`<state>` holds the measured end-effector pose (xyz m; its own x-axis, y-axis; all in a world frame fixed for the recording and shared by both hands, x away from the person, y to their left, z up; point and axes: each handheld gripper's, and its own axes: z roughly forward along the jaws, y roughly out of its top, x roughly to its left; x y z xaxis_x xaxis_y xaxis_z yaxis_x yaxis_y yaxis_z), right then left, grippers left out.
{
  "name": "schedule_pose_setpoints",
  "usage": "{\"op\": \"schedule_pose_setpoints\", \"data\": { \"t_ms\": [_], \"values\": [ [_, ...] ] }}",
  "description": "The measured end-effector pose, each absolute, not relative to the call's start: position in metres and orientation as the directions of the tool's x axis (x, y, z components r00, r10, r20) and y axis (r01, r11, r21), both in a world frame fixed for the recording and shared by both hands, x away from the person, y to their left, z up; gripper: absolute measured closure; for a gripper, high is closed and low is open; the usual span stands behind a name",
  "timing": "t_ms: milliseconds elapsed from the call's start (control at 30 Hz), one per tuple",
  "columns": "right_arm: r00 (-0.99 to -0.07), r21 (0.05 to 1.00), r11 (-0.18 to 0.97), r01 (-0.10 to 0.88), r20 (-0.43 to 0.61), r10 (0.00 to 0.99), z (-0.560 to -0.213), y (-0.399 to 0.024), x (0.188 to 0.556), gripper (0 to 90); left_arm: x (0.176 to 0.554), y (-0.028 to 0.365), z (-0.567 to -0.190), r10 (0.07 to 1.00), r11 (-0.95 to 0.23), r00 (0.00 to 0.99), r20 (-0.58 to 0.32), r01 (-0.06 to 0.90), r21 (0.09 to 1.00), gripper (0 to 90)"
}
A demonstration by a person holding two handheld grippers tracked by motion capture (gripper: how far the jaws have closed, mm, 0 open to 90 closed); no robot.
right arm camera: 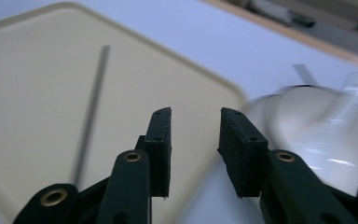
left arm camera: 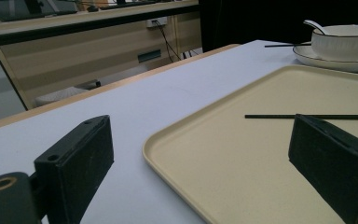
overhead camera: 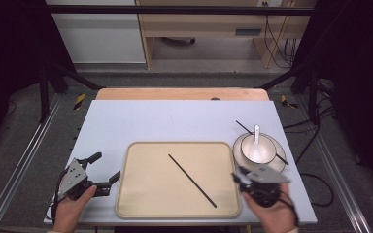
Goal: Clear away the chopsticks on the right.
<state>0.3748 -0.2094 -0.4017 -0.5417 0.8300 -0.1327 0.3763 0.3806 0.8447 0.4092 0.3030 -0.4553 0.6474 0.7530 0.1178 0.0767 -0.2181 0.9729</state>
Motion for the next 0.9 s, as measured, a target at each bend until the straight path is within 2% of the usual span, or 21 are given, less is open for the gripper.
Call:
{"op": "schedule_pose_setpoints", "data": {
  "t_ms": [167,233,333,433,733,900],
  "values": [
    [-0.411,0.851,0.339,0.401,-0.164,0.897,-0.375,-0.289,0.388,62.1,0.404,0.307,-0.456,0.758,-0.235,0.638,0.132,0.078,0.969,6.4],
    [-0.373,0.816,0.36,0.453,-0.194,0.907,-0.383,-0.331,0.406,65.3,0.403,0.309,-0.455,0.776,-0.216,0.62,0.118,0.085,0.973,6.4],
    [-0.387,0.793,0.367,0.485,-0.182,0.904,-0.396,-0.348,0.417,65.9,0.405,0.311,-0.453,0.793,-0.188,0.602,0.097,0.089,0.978,6.5],
    [-0.431,0.759,0.371,0.535,-0.133,0.893,-0.423,-0.357,0.434,66.4,0.407,0.312,-0.456,0.798,-0.193,0.595,0.096,0.102,0.976,6.5],
    [-0.453,0.746,0.392,0.539,-0.135,0.881,-0.432,-0.35,0.464,67.4,0.409,0.316,-0.458,0.794,-0.203,0.6,0.1,0.108,0.973,6.8],
    [-0.455,0.698,0.411,0.587,-0.136,0.88,-0.443,-0.349,0.475,71.0,0.406,0.315,-0.458,0.788,-0.214,0.606,0.108,0.104,0.971,6.8]
  ]
}}
